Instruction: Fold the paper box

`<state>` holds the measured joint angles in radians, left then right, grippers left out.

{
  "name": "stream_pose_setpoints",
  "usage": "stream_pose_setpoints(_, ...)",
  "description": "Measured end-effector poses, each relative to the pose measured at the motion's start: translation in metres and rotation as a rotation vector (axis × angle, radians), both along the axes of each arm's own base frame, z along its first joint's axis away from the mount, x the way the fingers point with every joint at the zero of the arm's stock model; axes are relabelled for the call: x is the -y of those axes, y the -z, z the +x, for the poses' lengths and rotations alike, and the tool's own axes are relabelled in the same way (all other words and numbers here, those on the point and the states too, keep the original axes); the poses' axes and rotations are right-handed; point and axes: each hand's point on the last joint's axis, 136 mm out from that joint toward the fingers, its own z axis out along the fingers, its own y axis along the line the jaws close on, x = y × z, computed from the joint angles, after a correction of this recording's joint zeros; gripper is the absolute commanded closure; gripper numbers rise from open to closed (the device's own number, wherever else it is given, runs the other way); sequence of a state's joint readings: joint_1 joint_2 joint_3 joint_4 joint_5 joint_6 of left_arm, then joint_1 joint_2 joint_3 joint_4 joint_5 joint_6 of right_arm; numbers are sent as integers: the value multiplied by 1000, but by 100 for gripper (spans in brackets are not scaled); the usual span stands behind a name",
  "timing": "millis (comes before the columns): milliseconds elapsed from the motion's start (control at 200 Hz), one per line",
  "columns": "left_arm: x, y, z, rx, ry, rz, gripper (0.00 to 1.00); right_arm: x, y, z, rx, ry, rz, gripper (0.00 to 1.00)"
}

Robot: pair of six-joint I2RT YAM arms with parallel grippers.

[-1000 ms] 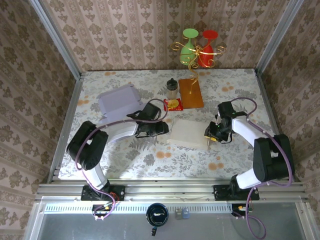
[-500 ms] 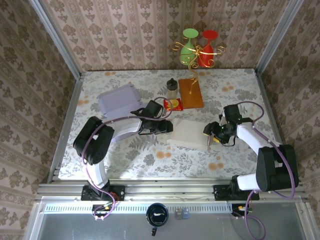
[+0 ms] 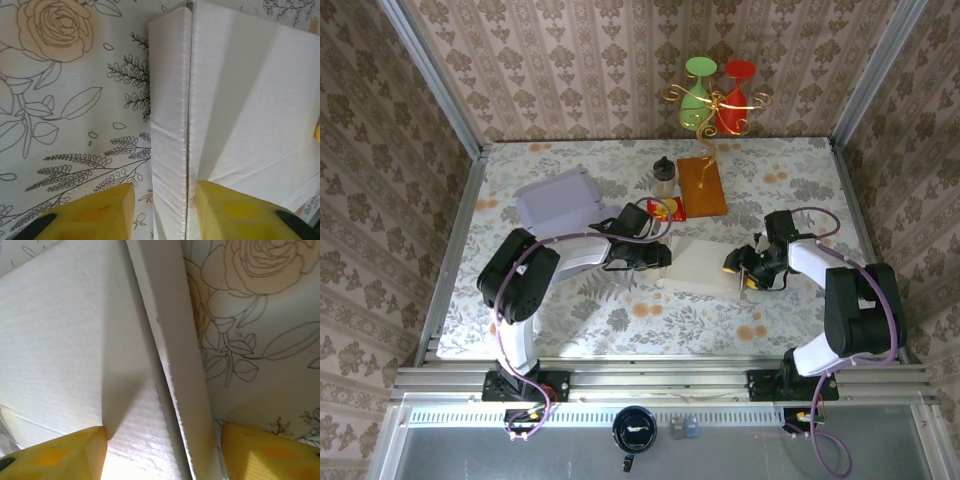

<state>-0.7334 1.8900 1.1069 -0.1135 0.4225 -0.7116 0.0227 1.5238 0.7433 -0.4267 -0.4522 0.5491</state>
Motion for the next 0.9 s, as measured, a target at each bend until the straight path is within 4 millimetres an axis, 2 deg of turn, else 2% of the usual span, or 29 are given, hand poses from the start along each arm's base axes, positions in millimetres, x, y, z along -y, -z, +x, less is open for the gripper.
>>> stream_pose_setpoints(370, 4, -1, 5, 1, -42, -79, 88, -6, -1, 4, 26, -7, 49, 36)
stream_pose_setpoints(620, 2, -2, 6, 12, -54, -112, 91, -9, -6, 0, 76, -14, 78, 31)
stream_pose_setpoints(900, -1, -2, 7, 17, -66, -121, 94, -16, -15, 7, 122, -15, 125, 28)
